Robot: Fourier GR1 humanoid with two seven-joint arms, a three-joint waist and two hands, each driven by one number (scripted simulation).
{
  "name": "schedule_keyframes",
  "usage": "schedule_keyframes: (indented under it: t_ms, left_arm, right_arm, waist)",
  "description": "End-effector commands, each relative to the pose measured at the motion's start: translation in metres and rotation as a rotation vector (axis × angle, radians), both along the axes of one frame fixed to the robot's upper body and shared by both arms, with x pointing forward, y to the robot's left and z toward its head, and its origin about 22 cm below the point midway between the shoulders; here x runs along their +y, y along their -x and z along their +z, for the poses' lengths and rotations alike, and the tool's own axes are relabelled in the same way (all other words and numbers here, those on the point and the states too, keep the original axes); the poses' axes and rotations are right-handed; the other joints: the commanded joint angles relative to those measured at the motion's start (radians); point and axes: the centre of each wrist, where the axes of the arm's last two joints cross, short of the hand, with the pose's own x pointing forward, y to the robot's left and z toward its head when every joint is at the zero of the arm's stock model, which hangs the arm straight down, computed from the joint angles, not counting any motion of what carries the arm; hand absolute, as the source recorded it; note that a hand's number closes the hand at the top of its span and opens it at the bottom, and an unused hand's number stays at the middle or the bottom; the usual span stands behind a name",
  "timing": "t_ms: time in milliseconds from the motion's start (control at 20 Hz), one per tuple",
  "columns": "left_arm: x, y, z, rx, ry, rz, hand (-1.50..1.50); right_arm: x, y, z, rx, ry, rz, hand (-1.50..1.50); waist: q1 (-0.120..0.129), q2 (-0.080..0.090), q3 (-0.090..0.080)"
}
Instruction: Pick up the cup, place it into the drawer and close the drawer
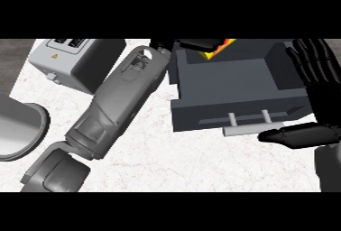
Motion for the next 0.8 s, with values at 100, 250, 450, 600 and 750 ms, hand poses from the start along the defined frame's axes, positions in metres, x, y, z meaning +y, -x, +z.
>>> schedule_keyframes:
  t_ms: [100,250,450,600,750]
  left_arm:
    - [0.006,0.001,-0.033,0.111,-0.139,-0.039,1.50]
    - [0.004,0.001,-0.033,0.150,-0.162,-0.041,1.50]
    - [0.006,0.005,-0.045,0.117,-0.192,-0.058,-1.50]
    - [0.008,0.007,-0.048,0.127,-0.065,-0.070,-1.50]
    - [0.008,0.008,-0.046,0.116,0.040,-0.072,-1.50]
  right_arm:
    - [0.007,0.000,0.004,-0.015,0.010,0.048,-1.50]
    - [0.017,-0.011,0.009,-0.041,0.010,0.089,-1.50]
    - [0.022,-0.019,0.019,-0.036,0.010,0.101,-1.50]
    - [0.029,-0.015,0.016,-0.033,-0.007,0.177,-1.50]
    - [0.048,-0.017,0.011,-0.004,-0.017,0.355,-1.50]
  waist:
    - [-0.062,0.010,0.000]
    - [-0.089,0.025,0.001]
    - [-0.103,0.029,0.000]
    - [-0.112,0.024,-0.001]
    - [-0.123,0.031,-0.001]
